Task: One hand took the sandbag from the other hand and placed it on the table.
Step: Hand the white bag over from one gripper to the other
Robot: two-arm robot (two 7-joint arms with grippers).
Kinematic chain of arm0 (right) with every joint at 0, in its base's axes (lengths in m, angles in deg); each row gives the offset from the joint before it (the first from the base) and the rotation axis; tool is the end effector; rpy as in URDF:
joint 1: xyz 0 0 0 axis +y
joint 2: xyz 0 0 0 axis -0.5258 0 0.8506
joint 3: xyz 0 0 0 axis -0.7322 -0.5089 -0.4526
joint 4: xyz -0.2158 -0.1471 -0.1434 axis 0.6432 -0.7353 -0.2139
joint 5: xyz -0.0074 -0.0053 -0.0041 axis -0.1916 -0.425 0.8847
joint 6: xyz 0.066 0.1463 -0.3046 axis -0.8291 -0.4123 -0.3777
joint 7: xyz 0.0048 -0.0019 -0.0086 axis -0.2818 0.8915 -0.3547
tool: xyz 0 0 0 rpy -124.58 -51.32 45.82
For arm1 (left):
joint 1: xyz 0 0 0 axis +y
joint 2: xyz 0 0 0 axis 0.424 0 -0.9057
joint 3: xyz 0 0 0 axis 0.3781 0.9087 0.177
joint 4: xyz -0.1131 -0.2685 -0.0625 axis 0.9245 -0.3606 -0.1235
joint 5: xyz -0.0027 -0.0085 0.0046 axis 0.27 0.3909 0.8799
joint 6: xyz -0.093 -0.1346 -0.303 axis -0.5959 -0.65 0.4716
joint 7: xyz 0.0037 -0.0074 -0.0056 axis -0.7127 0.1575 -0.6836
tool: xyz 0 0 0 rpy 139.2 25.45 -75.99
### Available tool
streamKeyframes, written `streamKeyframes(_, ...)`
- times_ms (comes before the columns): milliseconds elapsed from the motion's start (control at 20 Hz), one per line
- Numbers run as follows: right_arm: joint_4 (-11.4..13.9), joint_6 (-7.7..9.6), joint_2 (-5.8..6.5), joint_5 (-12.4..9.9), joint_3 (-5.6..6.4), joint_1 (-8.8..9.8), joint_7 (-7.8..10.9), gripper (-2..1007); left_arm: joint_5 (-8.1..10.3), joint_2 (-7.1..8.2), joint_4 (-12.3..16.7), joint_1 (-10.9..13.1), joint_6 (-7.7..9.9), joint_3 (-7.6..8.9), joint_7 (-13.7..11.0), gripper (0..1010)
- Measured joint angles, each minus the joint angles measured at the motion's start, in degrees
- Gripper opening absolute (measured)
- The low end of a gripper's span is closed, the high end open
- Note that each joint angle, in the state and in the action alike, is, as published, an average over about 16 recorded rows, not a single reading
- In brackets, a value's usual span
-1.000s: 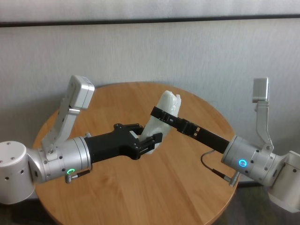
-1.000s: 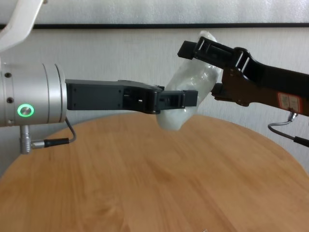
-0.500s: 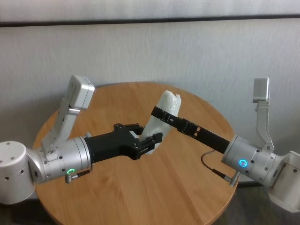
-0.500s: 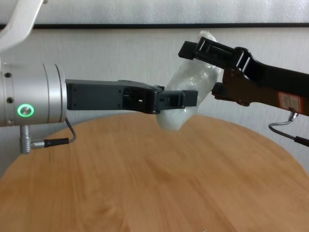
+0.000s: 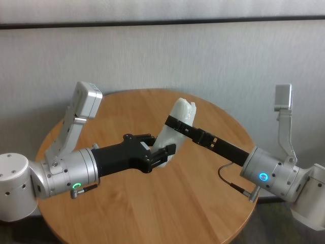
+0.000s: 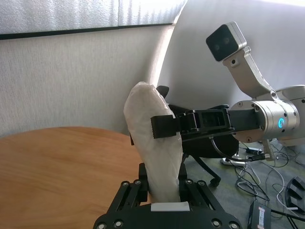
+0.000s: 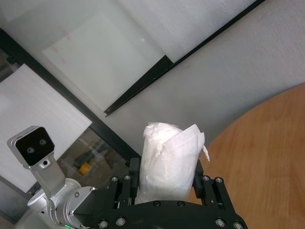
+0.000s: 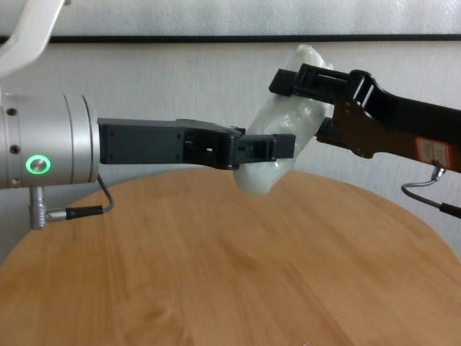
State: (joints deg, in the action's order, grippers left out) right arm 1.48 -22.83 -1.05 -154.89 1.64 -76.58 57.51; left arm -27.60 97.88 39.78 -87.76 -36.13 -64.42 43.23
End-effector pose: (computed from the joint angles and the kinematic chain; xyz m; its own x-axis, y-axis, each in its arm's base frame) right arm 0.4128 0.0035 -0.2469 0.6430 -0.3916 -0.6582 0.5791 0.8110 0.0831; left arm 0.4174 -0.0135 -0.2159 0.8843 0.4590 -0.0859 -0.4521 0.8875 0.0888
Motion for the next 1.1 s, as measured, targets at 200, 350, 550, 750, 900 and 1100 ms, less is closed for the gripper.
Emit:
streamKeyframes(200,0.01,0.00,-0.01,0.02,0.02,0.02,0.00,621,0.00,0.00,0.00,0.00,0.00,0.00,0.00,360)
streamKeyframes(350,0.02,0.00,-0.01,0.03,0.04,0.03,0.00,578,0.00,0.00,0.00,0.00,0.00,0.00,0.00,360)
streamKeyframes(550,0.03,0.00,-0.02,0.04,0.05,0.04,0.00,549,0.00,0.00,0.00,0.00,0.00,0.00,0.00,360)
streamKeyframes(750,0.05,0.00,-0.02,0.04,0.07,0.06,0.00,543,0.00,0.00,0.00,0.00,0.00,0.00,0.00,360)
streamKeyframes(900,0.06,0.00,-0.02,0.04,0.08,0.06,-0.01,543,0.00,0.00,0.00,0.00,0.00,0.00,0.00,360)
streamKeyframes(1100,0.20,0.01,0.02,-0.03,0.07,0.09,-0.18,543,0.00,0.00,0.00,0.00,0.00,0.00,0.00,360)
